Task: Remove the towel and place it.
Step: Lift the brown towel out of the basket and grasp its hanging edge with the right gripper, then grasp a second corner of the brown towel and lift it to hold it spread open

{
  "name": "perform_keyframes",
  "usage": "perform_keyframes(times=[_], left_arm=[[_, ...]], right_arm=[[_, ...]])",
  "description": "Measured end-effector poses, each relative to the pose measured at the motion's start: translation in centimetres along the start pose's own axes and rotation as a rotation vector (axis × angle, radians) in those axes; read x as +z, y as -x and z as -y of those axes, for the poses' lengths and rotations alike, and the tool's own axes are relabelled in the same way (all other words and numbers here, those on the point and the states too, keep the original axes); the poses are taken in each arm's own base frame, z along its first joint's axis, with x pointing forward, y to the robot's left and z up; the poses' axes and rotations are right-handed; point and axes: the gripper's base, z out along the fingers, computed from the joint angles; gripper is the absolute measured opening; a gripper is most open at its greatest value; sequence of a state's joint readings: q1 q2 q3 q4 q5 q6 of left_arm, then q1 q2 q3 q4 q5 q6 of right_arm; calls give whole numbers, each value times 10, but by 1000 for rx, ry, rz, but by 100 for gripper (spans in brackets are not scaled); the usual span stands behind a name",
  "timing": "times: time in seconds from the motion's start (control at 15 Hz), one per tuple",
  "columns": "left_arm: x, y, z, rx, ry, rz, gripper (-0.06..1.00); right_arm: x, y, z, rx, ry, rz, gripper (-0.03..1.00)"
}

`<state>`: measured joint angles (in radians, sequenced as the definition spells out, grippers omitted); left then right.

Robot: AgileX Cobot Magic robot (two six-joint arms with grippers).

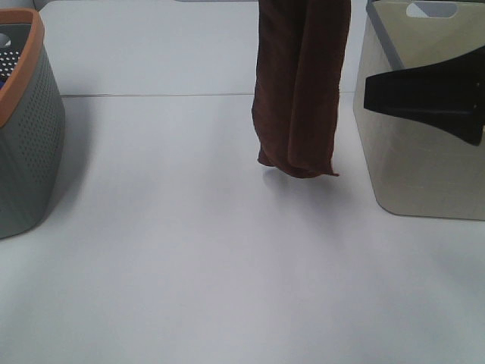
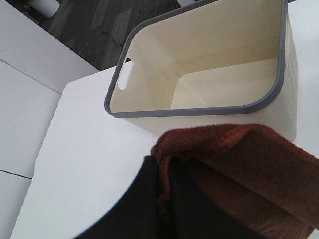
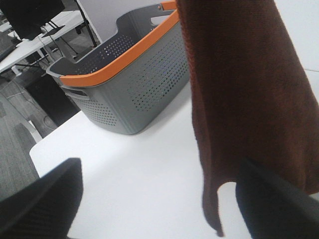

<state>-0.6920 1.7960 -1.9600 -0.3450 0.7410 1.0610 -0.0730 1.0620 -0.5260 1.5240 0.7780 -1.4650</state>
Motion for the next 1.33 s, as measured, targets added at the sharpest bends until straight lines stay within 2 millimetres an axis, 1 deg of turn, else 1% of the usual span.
perform_keyframes(times=[0.2, 0.4, 0.67, 0.73, 0.87, 0.93, 1.07, 1.13, 1.33], left_arm=[[7, -2, -1, -10, 20, 9, 2], [13, -4, -2, -19, 36, 15, 2], [17, -6, -1, -23, 33, 10, 2], [17, -6, -1, -23, 33, 10, 2], [17, -6, -1, -23, 32, 10, 2], [17, -6, -1, -23, 32, 10, 2], [17, -6, -1, -23, 32, 10, 2], [17, -6, -1, -23, 32, 10, 2], [17, -6, -1, -23, 32, 10, 2]], right_arm=[[12, -4, 12, 41, -7, -10, 73], [25, -12, 31, 84, -63, -51, 73], [41, -26, 47, 148, -68, -114, 73], [46, -30, 47, 158, -58, -135, 73], [62, -42, 39, 132, -43, -211, 71], [67, -45, 36, 118, -54, -234, 71], [78, -54, 31, 80, -136, -288, 71], [80, -56, 33, 76, -199, -296, 70], [80, -55, 33, 62, -204, -292, 66]])
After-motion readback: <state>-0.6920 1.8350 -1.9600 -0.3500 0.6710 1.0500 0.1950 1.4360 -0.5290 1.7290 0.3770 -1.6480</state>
